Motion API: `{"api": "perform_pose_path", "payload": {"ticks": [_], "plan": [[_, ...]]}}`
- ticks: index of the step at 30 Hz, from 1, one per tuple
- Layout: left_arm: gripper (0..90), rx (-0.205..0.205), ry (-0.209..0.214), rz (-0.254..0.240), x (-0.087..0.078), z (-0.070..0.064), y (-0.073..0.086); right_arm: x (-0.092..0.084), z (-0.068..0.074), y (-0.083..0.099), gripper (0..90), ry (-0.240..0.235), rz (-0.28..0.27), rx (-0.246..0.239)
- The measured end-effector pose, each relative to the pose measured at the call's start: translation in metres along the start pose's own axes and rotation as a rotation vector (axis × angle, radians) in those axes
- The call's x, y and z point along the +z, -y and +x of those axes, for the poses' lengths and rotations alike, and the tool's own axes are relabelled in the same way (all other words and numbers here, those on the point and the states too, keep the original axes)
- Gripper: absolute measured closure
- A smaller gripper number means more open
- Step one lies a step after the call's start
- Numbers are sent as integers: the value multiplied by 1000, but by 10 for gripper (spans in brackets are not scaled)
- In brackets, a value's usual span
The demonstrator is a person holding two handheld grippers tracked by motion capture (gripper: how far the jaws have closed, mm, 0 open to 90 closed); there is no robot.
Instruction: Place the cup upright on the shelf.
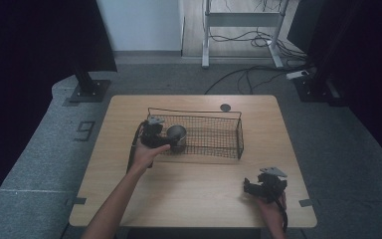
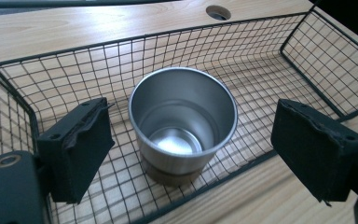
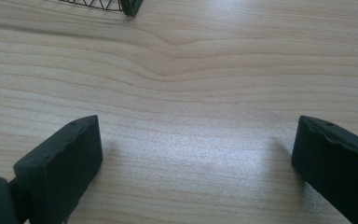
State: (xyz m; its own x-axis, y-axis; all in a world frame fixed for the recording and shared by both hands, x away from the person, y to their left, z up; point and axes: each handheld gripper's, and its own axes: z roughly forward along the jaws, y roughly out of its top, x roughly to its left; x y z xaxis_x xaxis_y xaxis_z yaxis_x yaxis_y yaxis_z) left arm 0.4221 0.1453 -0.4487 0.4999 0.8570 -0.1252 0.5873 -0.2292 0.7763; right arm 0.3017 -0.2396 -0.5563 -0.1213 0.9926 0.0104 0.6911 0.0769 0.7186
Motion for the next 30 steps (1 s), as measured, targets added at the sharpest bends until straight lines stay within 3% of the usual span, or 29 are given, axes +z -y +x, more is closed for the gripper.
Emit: {"api": "perform_pose_path", "payload": {"ticks": [7, 14, 17, 30], "plan": [[132, 27, 1, -22, -16, -4, 17, 0, 0, 0, 18, 0, 2, 2], [135, 56, 30, -30, -34, -11, 43, 0, 0, 0, 18, 0, 2, 1], [136, 43, 46, -22, -41, -10, 59, 0, 0, 0, 18, 0, 2, 1], [141, 34, 33, 34, -44, -17, 114, 0, 0, 0, 18, 0, 1, 2]]}}
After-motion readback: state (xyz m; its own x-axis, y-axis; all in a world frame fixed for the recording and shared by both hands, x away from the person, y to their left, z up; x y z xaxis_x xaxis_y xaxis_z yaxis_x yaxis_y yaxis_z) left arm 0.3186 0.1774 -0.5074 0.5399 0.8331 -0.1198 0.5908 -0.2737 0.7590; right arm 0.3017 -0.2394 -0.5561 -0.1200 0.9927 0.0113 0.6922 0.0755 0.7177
